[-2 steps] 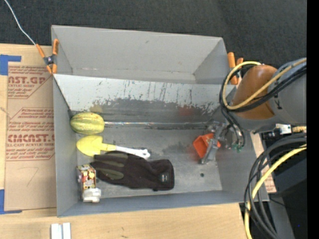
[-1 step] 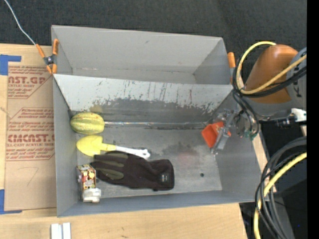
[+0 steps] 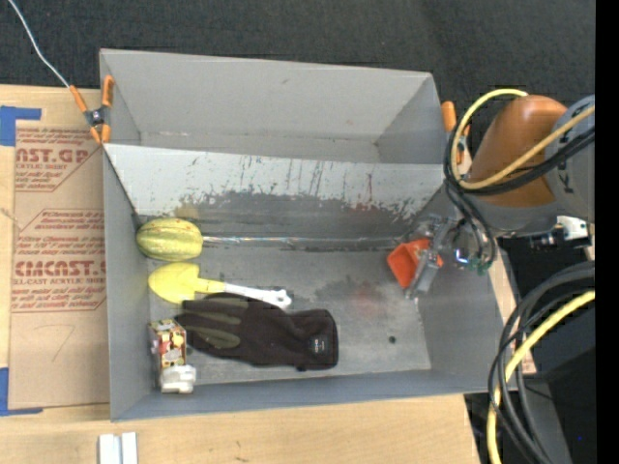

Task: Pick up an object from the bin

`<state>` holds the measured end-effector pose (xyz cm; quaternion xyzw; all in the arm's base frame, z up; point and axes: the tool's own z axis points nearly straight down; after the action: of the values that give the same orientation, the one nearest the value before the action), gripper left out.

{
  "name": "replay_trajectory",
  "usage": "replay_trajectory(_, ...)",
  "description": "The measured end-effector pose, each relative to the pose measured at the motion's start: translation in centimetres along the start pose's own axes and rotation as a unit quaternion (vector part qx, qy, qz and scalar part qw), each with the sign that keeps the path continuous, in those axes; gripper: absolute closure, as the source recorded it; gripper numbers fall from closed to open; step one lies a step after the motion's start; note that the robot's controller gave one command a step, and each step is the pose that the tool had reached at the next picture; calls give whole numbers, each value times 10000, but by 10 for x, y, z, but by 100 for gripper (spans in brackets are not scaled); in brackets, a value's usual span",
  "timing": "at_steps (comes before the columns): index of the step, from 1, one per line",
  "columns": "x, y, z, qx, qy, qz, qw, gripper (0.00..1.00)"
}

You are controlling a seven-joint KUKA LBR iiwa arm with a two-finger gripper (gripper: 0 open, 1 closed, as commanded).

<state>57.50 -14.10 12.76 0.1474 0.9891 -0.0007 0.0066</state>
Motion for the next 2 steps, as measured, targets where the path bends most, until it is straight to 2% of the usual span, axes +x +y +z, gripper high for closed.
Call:
replay_trajectory(1,5,4,-50,-6,66,64,10000,100)
replay_trajectory(2,2,10,8,0,-16,-1297,9916,100)
